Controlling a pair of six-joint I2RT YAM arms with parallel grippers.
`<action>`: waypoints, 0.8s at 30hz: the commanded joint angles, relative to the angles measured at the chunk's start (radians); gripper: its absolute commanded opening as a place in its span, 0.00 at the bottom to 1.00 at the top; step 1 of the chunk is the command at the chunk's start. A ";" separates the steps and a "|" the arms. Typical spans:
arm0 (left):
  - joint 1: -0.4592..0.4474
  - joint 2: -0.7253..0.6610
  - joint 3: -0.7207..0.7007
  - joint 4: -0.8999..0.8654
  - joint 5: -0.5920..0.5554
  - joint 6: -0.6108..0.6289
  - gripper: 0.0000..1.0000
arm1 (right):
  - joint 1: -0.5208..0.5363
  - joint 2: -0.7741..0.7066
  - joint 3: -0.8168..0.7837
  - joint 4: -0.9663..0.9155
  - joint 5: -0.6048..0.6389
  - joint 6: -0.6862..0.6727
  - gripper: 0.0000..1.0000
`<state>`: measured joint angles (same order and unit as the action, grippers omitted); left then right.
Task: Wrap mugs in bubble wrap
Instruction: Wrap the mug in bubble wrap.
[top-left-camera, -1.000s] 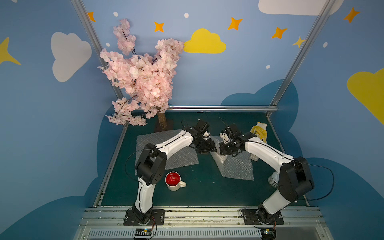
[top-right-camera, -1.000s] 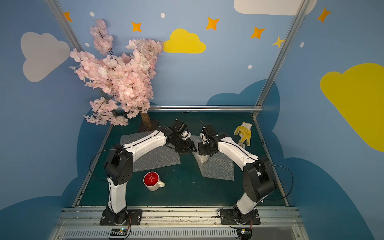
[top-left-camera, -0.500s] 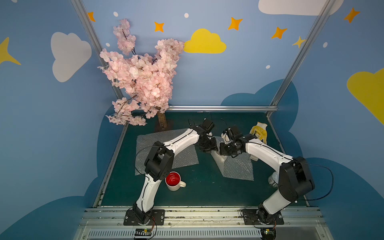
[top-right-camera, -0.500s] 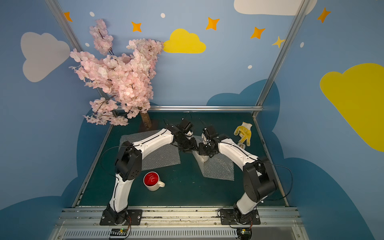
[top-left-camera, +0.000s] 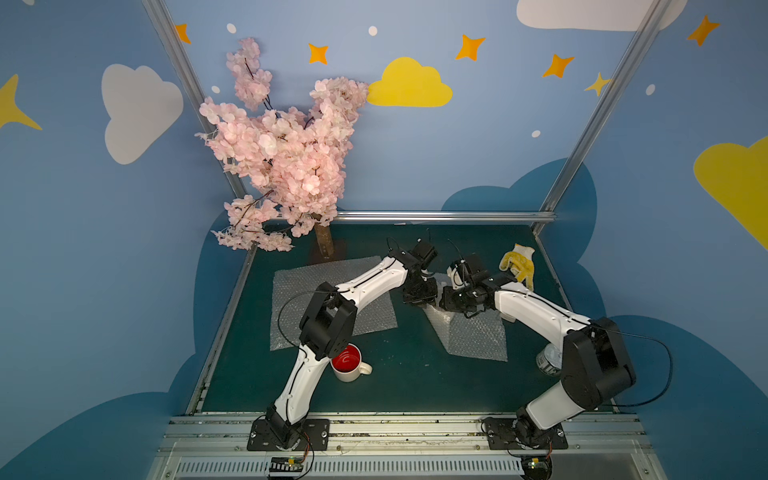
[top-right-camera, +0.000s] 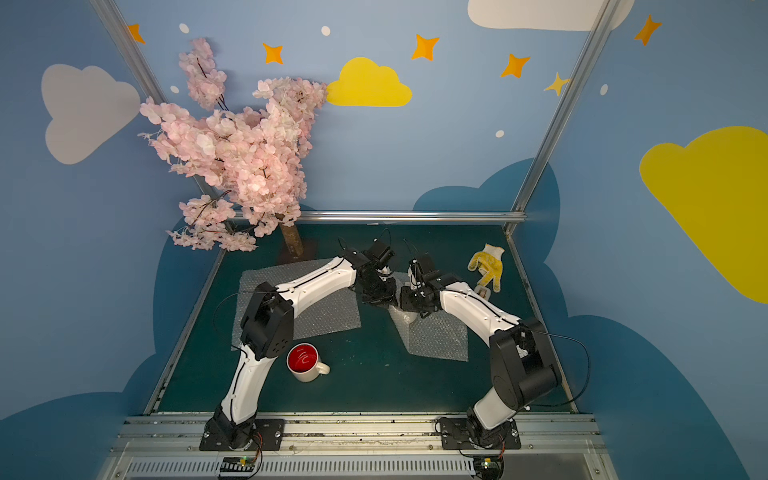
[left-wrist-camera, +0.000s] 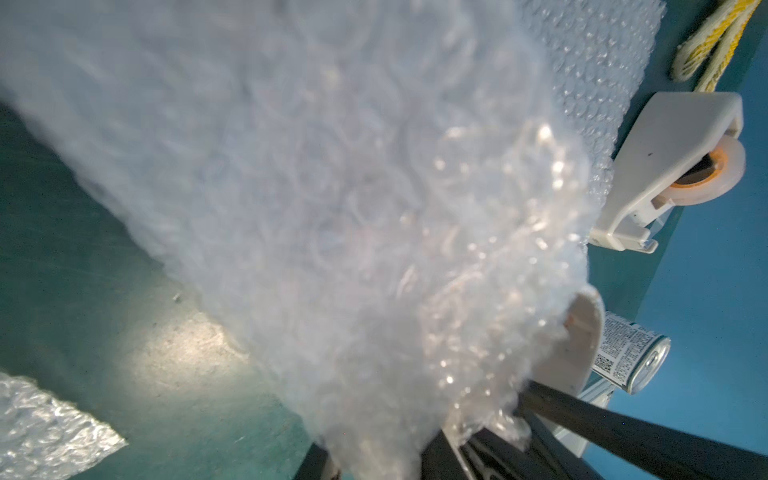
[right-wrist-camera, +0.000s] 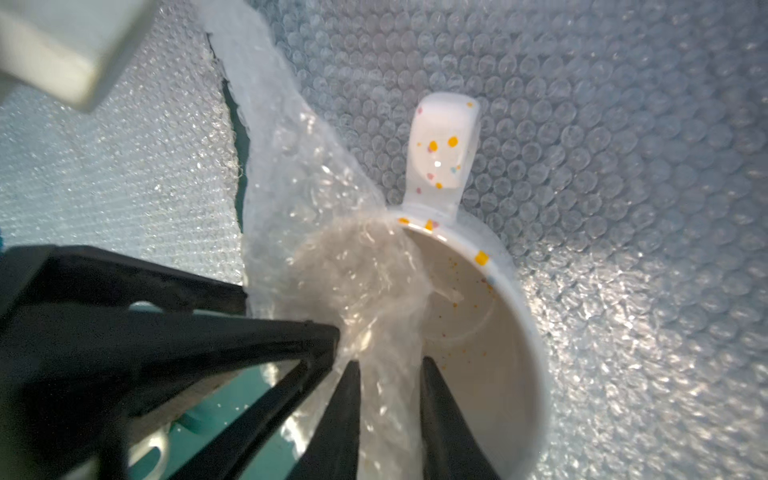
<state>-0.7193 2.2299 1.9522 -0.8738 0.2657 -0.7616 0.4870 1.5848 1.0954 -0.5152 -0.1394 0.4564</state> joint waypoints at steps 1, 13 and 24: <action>0.001 0.037 0.026 -0.070 -0.066 0.015 0.28 | -0.008 -0.039 -0.016 0.007 0.008 -0.003 0.35; 0.001 0.109 0.193 -0.215 -0.142 0.074 0.10 | -0.049 -0.241 -0.058 -0.119 0.058 0.001 0.77; -0.030 0.156 0.329 -0.299 -0.207 0.121 0.04 | -0.085 -0.434 -0.299 0.008 0.081 0.100 0.80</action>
<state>-0.7383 2.3676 2.2433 -1.1408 0.0998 -0.6697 0.4046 1.1801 0.8639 -0.6003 -0.0662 0.5240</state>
